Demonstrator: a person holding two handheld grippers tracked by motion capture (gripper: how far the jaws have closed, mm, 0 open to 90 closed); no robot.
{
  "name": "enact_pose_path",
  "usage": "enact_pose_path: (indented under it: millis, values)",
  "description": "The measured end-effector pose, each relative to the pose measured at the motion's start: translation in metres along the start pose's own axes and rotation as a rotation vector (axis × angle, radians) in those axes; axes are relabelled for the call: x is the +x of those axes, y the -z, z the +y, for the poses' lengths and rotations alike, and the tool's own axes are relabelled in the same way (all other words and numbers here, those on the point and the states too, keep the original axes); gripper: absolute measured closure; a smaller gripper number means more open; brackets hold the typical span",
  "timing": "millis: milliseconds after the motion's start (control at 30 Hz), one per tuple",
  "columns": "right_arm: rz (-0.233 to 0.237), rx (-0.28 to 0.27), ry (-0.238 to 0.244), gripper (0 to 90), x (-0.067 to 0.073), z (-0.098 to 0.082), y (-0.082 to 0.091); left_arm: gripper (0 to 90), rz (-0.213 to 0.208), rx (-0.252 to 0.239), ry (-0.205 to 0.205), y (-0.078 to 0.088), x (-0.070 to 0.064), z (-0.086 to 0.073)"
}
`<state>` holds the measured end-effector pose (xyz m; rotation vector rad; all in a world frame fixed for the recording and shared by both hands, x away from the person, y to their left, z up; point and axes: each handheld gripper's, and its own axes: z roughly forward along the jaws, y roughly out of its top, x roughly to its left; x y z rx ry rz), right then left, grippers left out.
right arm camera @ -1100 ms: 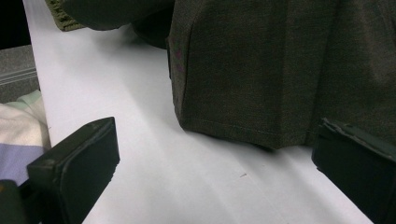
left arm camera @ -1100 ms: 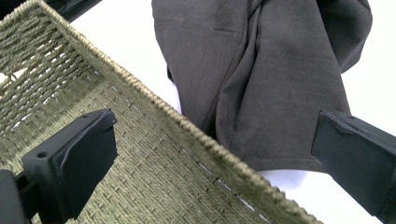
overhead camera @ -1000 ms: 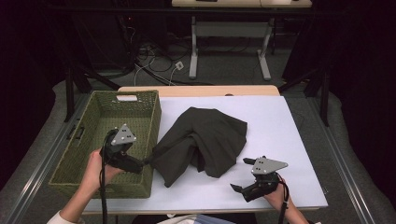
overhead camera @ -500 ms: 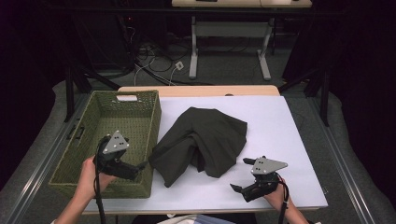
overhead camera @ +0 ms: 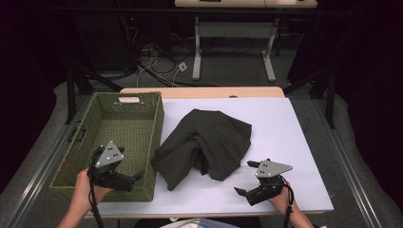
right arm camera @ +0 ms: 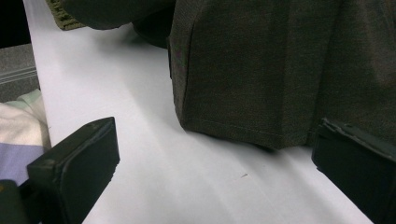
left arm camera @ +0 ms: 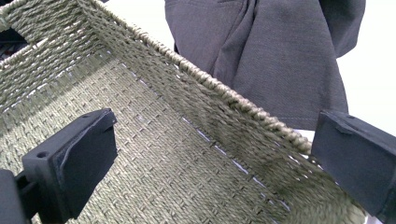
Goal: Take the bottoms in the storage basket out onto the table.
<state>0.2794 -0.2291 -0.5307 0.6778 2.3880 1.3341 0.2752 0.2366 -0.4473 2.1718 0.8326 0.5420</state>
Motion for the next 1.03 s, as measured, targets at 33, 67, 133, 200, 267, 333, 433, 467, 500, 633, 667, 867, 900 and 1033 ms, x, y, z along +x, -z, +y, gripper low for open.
enact_pose_path:
  millis: [33,67,133,200,267,333,433,467,500,633,667,867,900,1033]
  values:
    - [0.000,0.001,0.000,0.4,0.000,0.000,0.000,0.0,0.002,-0.008,0.002,0.001,0.000,-0.002]
    - [0.000,0.000,0.000,0.4,0.000,0.000,0.000,0.0,0.004,-0.013,0.004,0.002,0.000,-0.003]
    - [-0.001,0.000,0.000,0.4,0.000,0.000,0.000,0.0,0.008,-0.017,0.007,0.003,-0.001,-0.005]
    - [-0.001,0.001,0.001,0.4,0.000,0.000,0.000,0.0,0.013,-0.026,0.015,0.005,-0.001,-0.008]
    - [-0.001,0.000,0.000,0.4,0.000,0.000,0.000,0.0,0.013,-0.030,0.023,0.006,-0.001,-0.012]
    - [0.001,0.000,0.001,0.4,0.000,0.000,0.000,0.0,0.019,-0.040,0.032,0.008,-0.002,-0.015]
    - [0.001,0.001,0.001,0.4,0.000,0.000,0.000,0.0,0.027,-0.051,0.038,0.009,-0.002,-0.019]
    - [0.001,0.000,0.001,0.4,0.000,0.000,0.000,0.0,0.029,-0.054,0.040,0.010,-0.002,-0.021]
    - [0.001,0.001,0.001,0.4,0.000,0.000,0.000,0.0,0.032,-0.058,0.041,0.010,-0.002,-0.022]
    - [0.002,0.003,0.001,0.4,0.000,0.000,0.000,0.0,0.033,-0.067,0.049,0.011,-0.002,-0.026]
    - [0.002,0.003,0.001,0.4,0.000,0.000,0.000,0.0,0.032,-0.067,0.052,0.011,-0.002,-0.027]
    - [0.004,0.003,0.001,0.4,0.000,0.000,0.000,0.0,0.033,-0.068,0.065,0.011,-0.004,-0.032]
    - [0.003,0.003,0.001,0.4,0.000,0.000,-0.001,0.0,0.031,-0.070,0.066,0.011,-0.004,-0.032]
    - [0.006,0.001,0.002,0.4,0.000,0.000,-0.001,0.0,0.027,-0.078,0.074,0.011,-0.005,-0.034]
